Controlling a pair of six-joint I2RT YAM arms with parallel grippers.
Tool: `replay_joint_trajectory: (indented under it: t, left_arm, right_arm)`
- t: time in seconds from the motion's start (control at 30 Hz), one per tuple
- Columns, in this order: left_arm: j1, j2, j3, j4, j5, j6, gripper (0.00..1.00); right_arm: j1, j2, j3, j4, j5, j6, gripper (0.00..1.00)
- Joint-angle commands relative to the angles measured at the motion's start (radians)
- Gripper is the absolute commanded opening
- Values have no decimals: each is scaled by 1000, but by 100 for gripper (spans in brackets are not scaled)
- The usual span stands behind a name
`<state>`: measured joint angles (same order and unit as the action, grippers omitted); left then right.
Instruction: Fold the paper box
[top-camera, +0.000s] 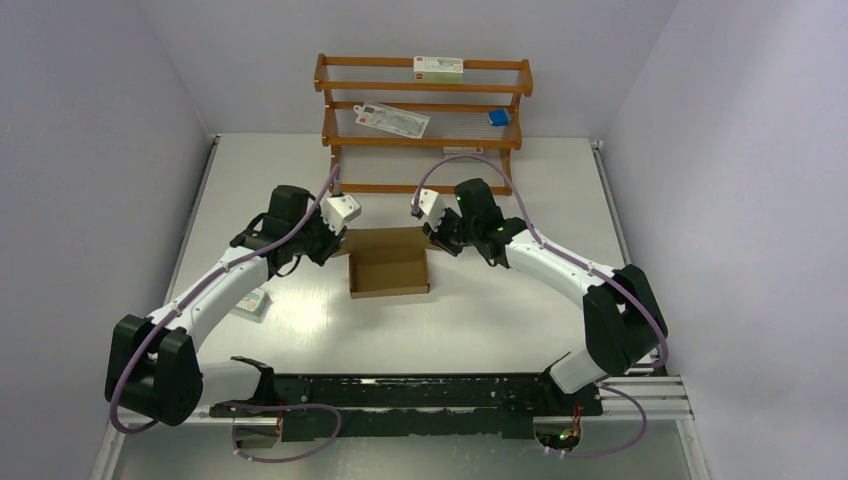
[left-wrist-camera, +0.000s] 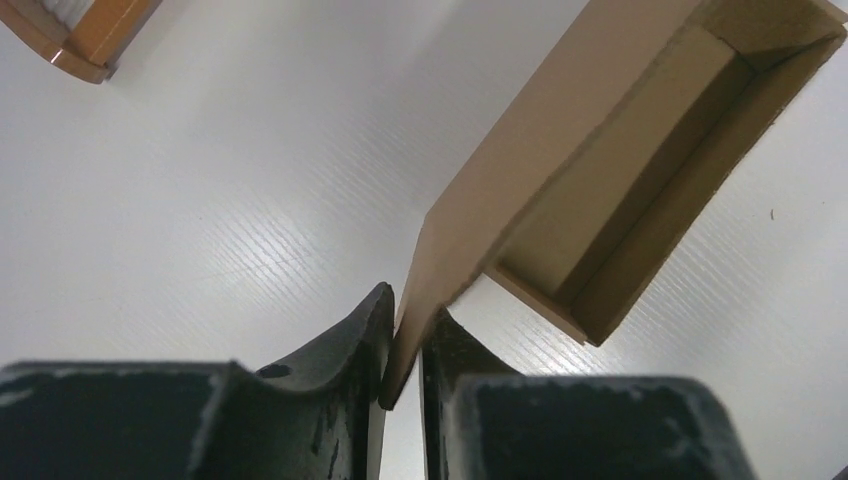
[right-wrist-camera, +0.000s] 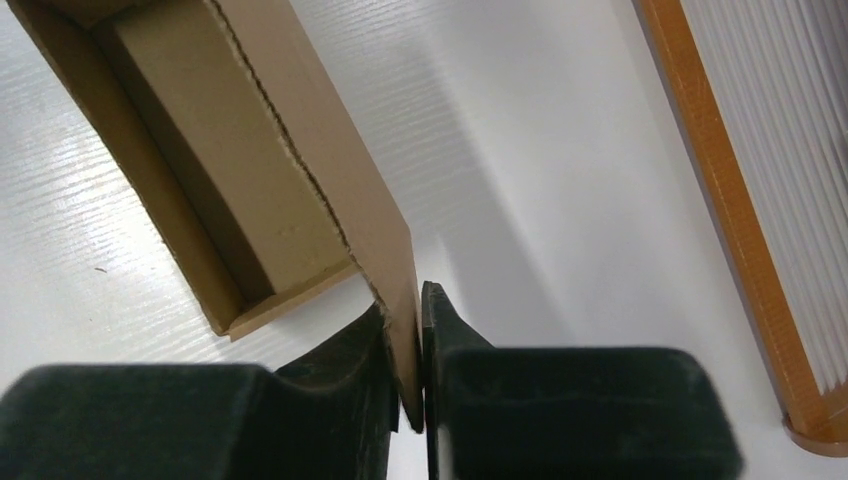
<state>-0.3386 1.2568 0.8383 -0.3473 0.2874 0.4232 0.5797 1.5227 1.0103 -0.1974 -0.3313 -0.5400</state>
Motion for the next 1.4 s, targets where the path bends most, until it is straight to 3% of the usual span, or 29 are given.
replay_joint_trajectory:
  t: [0.0, 0.3, 0.63, 1.0, 1.37]
  left_arm:
    - [-5, -14, -2, 25, 60, 0, 18]
    - [-5, -29, 22, 18, 101, -172, 7]
    - [-13, -39, 32, 37, 62, -474, 5]
    - [-52, -16, 34, 33, -143, -792, 5]
    - [-211, -19, 27, 70, -361, -936, 7]
  right_arm:
    - [-8, -22, -16, 33, -32, 16, 12]
    - [-2, -40, -27, 70, -70, 147, 0]
    - [86, -49, -25, 94, 233, 405, 0]
    - [198, -57, 51, -4, 557, 762, 0]
    - [268, -51, 14, -9, 721, 1020, 0]
